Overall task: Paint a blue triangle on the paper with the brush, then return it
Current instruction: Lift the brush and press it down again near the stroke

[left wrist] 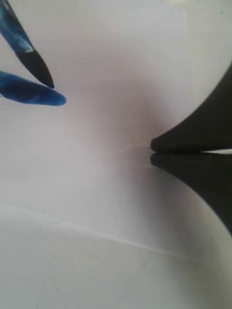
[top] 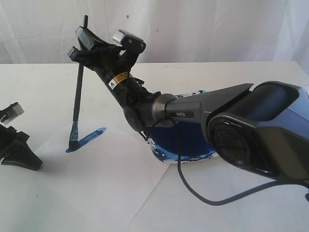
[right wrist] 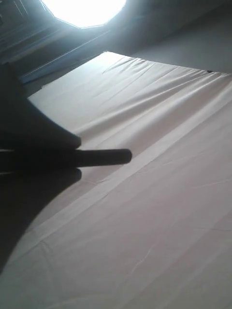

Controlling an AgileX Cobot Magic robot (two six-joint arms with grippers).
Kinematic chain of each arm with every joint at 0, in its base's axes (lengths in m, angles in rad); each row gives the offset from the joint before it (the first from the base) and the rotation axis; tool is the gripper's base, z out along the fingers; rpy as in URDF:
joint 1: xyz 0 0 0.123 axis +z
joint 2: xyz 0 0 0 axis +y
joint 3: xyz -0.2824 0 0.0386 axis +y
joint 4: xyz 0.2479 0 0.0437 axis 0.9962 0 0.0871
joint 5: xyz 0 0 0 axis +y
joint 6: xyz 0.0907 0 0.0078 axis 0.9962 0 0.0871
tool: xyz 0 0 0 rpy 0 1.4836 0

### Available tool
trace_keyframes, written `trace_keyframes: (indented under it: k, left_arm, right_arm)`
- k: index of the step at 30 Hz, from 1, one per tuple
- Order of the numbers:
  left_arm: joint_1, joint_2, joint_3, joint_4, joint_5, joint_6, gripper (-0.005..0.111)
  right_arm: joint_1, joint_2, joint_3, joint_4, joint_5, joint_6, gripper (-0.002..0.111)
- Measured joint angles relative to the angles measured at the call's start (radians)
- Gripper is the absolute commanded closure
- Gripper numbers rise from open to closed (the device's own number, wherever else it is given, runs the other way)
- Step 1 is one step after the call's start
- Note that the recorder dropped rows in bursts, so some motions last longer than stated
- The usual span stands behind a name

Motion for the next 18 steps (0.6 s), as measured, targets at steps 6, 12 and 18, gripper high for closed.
trace_keyframes:
  k: [6, 12, 18]
  left_arm:
    - [0.0, 0.0, 0.0, 0.0, 0.0, 0.0, 0.107]
    - [0.0, 0.0, 0.0, 0.0, -0.002, 0.0, 0.107]
    - [0.0, 0.0, 0.0, 0.0, -0.006, 0.0, 0.107]
  right_arm:
    - [0.0, 0.01, 0.0, 0.02, 0.002, -0.002, 0.108]
    - [0.0, 0.014, 0.0, 0.02, 0.002, -0.002, 0.108]
    - [0.0, 0.014, 0.0, 0.008, 0.002, 0.001, 0.108]
